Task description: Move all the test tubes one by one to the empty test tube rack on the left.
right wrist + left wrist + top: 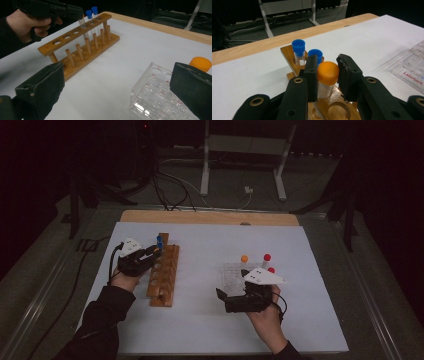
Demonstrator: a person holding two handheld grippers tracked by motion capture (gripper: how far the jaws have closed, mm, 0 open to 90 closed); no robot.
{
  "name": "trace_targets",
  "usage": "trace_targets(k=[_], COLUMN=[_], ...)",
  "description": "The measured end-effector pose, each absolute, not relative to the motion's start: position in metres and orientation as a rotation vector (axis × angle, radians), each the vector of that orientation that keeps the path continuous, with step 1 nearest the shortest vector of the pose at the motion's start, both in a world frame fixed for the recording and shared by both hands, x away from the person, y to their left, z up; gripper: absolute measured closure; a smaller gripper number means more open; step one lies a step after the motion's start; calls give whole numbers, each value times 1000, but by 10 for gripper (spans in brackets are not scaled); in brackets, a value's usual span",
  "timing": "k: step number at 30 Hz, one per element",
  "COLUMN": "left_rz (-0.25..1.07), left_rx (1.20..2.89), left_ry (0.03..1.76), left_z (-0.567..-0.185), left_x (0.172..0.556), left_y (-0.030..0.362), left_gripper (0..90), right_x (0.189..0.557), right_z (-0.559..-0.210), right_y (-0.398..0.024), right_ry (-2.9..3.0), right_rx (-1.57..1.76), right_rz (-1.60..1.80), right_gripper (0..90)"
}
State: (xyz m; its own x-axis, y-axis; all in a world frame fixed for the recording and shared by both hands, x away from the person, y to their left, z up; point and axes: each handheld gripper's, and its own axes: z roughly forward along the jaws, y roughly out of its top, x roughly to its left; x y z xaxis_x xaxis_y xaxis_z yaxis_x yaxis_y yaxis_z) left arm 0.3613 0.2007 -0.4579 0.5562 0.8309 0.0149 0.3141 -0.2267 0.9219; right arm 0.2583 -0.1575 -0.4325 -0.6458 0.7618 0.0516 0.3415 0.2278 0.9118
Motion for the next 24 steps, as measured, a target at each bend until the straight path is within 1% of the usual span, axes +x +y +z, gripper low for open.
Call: trace_targets(k=[5, 6, 7, 8, 12, 15, 17, 19, 20, 21, 23, 24], left_rz=[635, 626, 621, 627, 636, 615, 602, 589, 584, 582, 575, 573], left_rx=[1797, 1801, 1807, 1812, 1804, 1791, 1800, 1820, 1824, 1827, 1817, 1815], left_ry=[950, 952, 948, 942, 939, 943, 926, 899, 882, 863, 837, 828], left_z=[-458, -458, -458, -458, -454, -448, -444, -441, -439, -439, -438, -437], left_x=[361, 361, 361, 360, 351, 342, 335, 328, 323, 319, 311, 307], left_y=[201, 201, 200, 199, 198, 196, 194, 191, 189, 188, 186, 185], left_gripper=[703, 693, 665, 616, 363, 180, 126, 41, 20, 18, 13, 13], right_x=[258, 258, 259, 259, 261, 265, 268, 271, 273, 274, 277, 279], right_z=[-431, -431, -430, -430, -428, -427, -427, -428, -429, -430, -434, -437], right_y=[-157, -157, -158, -159, -163, -166, -168, -169, -170, -170, -170, -170], right_ry=[2106, 2106, 2103, 2097, 2069, 2049, 2035, 2016, 2012, 2007, 1984, 1975], right_rx=[1006, 1004, 1001, 1000, 1005, 1020, 1040, 1060, 1068, 1082, 1109, 1130], right_rz=[1406, 1408, 1414, 1420, 1420, 1381, 1365, 1333, 1318, 1302, 1264, 1250], right_gripper=[0, 0, 0, 0, 0, 0, 0, 0, 0, 0, 45, 53])
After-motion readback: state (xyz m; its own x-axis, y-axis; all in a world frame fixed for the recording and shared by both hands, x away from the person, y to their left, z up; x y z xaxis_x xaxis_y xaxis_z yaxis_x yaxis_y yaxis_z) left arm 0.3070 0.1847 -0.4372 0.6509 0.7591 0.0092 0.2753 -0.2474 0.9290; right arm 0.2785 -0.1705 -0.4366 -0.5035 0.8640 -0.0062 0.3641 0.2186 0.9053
